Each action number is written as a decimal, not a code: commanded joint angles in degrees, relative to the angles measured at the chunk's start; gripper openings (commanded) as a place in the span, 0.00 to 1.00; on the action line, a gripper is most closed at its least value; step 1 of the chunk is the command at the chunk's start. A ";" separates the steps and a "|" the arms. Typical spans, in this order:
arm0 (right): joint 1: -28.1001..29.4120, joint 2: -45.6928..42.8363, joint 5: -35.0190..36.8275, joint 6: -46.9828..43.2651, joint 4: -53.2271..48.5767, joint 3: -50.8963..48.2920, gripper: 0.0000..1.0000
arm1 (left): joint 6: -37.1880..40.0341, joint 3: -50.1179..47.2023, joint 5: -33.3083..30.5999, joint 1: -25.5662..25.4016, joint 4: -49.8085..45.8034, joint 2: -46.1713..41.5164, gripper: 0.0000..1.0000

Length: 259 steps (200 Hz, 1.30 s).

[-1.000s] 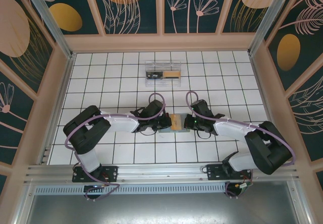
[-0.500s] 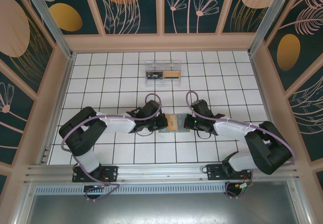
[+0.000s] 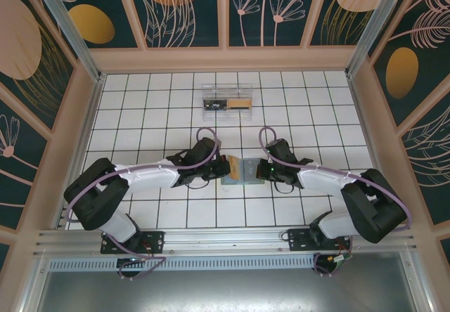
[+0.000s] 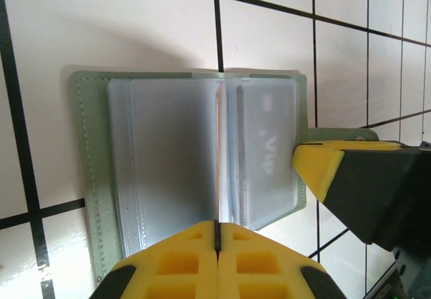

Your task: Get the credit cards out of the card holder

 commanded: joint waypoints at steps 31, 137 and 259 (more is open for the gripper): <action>0.65 -5.23 1.19 -0.32 -2.49 -0.48 0.04 | 4.04 1.76 -3.82 0.32 -7.09 -5.47 0.00; 0.57 -33.22 11.52 -3.45 -2.54 -1.04 0.85 | 37.99 21.75 -25.09 0.34 -17.52 -3.61 0.00; 0.57 -49.45 19.22 -2.81 -5.59 -6.08 0.99 | 86.37 40.46 -30.65 3.82 -10.38 18.49 0.00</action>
